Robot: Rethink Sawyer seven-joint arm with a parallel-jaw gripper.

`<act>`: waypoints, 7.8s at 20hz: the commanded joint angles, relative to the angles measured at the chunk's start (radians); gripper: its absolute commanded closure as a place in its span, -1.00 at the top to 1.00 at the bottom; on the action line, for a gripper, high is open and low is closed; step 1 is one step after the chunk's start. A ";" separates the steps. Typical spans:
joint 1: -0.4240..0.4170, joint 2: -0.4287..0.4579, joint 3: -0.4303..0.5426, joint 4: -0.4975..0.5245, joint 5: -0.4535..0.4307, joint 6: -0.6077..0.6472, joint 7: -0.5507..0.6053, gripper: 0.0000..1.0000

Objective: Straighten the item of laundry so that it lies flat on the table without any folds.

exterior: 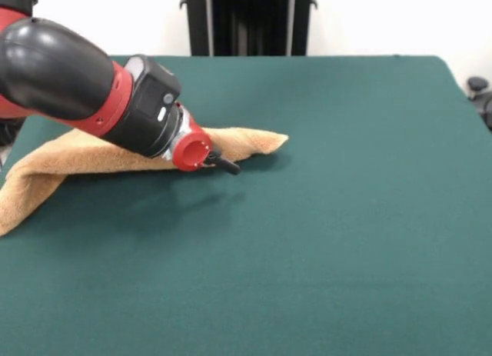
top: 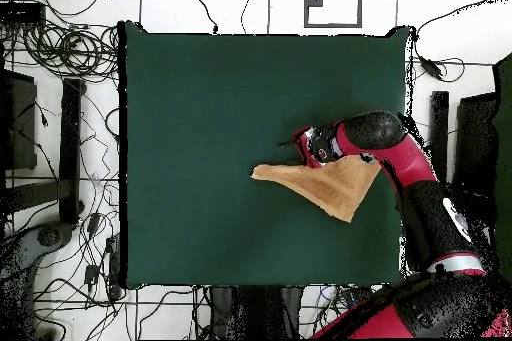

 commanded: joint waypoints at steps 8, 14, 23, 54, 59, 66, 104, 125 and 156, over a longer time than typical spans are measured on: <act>0.046 -0.116 -0.116 0.172 -0.079 -0.134 0.048 1.00; 0.148 -0.318 -0.282 0.258 -0.202 -0.284 0.157 1.00; 0.282 -0.310 -0.404 0.187 -0.257 -0.375 0.206 1.00; 0.276 -0.036 -0.395 -0.199 -0.090 0.065 0.041 1.00; 0.261 -0.016 -0.390 -0.184 -0.021 0.233 0.081 1.00; 0.259 -0.009 -0.404 -0.172 0.024 0.333 0.103 1.00; 0.367 -0.101 -0.613 -0.203 -0.020 0.550 0.171 1.00; 0.307 -0.062 -0.538 -0.238 -0.292 -0.222 -0.154 1.00; 0.251 0.059 -0.403 -0.171 -0.088 -0.113 -0.041 1.00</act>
